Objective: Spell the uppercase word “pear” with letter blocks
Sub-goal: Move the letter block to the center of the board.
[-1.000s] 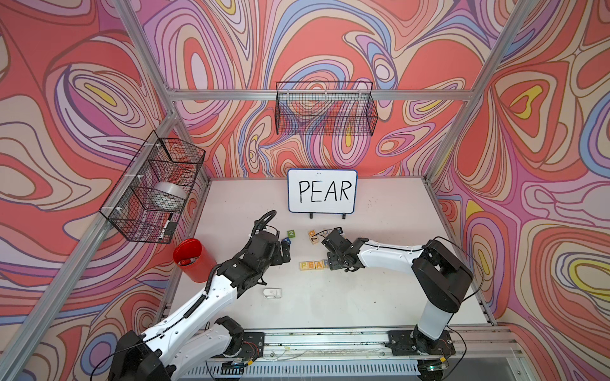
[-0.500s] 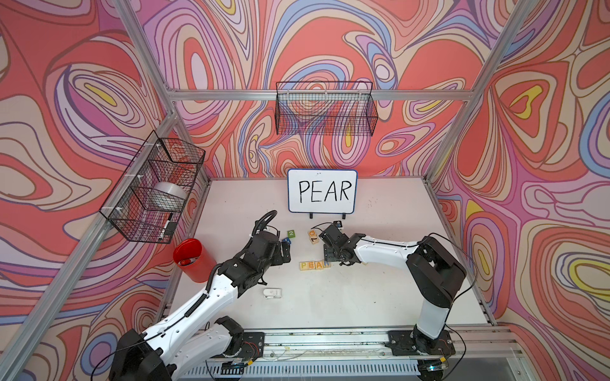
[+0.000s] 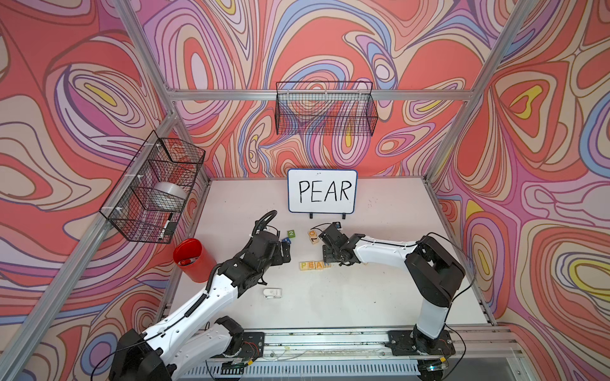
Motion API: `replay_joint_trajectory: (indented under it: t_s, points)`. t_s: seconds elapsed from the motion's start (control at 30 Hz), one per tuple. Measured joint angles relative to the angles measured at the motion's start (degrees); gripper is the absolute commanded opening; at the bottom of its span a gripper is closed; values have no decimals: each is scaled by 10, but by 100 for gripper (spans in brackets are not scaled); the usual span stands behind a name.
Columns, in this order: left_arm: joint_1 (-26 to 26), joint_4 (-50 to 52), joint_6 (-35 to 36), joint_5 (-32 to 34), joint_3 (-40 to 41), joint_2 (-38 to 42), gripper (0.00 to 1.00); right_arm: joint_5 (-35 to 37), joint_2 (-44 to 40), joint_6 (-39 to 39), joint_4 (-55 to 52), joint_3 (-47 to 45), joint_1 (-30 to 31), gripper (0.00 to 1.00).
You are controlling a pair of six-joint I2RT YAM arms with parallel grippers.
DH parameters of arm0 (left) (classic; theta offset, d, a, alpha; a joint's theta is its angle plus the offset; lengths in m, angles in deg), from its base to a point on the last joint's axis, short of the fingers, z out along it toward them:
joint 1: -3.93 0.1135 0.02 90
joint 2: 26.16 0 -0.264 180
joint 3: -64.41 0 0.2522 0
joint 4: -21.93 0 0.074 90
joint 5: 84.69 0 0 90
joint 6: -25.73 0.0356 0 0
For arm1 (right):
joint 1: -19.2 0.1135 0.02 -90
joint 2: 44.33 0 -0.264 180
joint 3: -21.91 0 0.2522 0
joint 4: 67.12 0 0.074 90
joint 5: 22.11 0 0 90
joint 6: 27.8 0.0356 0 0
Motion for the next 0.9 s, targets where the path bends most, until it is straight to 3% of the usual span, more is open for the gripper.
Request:
replay_joint_trajectory:
  t_s: [0.67,0.9]
  points:
    - [0,4,6,26,0,12,100,2,0,-2,-4,-2,13,74]
    - [0,4,14,32,0,12,100,36,-26,-1,-3,-8,13,80]
